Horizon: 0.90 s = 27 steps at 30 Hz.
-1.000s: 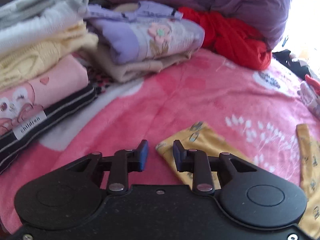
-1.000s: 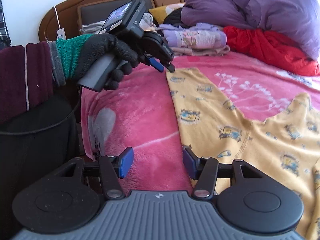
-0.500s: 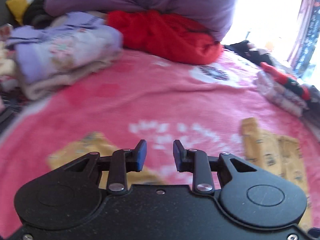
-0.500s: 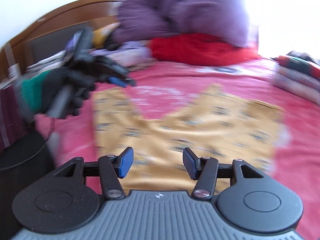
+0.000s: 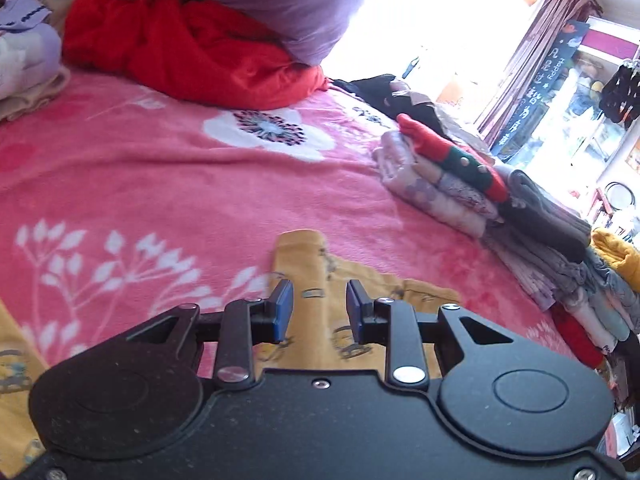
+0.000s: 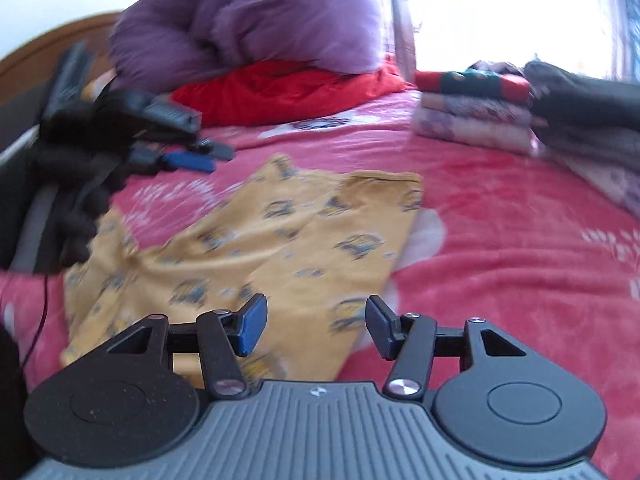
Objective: Fold clothes
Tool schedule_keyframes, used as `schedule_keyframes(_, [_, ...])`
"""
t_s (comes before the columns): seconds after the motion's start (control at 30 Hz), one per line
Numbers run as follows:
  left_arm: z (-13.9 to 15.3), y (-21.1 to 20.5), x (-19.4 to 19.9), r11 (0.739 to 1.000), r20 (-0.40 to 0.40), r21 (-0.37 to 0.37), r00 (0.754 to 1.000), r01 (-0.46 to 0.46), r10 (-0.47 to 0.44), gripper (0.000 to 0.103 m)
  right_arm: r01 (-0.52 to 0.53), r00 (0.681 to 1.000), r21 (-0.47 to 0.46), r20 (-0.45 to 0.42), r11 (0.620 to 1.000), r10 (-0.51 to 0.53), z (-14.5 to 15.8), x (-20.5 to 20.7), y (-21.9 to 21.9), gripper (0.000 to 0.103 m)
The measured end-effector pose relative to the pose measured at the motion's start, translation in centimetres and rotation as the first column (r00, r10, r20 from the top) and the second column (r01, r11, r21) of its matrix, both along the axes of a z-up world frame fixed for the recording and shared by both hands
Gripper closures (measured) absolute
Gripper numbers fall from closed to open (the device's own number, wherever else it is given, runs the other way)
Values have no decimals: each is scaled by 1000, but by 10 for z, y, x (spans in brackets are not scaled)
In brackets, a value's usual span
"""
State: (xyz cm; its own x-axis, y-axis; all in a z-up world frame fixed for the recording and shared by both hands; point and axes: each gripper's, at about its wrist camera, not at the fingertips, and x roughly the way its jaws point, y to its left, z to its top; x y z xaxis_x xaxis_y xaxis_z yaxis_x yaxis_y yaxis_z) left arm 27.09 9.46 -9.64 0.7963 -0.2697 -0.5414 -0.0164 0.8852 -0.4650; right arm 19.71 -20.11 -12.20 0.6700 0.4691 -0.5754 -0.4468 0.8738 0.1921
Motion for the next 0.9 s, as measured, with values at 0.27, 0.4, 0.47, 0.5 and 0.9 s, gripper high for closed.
schedule_keyframes(0.27, [-18,-5,0,1000,0,-9,1000,-21,21,74,110,993,149,-52,983,-103,-1,99,-23,52])
schedule_keyframes(0.4, [-23,0,3,1000,0,-12,1000,-19,19,73,114,993,143,-50,983,-108,-7,139,-22,53])
schedule_keyframes(0.47, [-25,1,5,1000,-1,-8,1000,-13,13,72,113,993,144,-57,983,-106,-13,153,-22,56])
schedule_keyframes(0.5, [-26,1,6,1000,-1,-6,1000,-10,10,72,110,993,148,-59,983,-102,-15,157,-22,60])
schedule_keyframes(0.9, [-30,10,8,999,-4,-33,1000,-10,10,71,122,990,209,-99,970,-104,-21,167,-18,68])
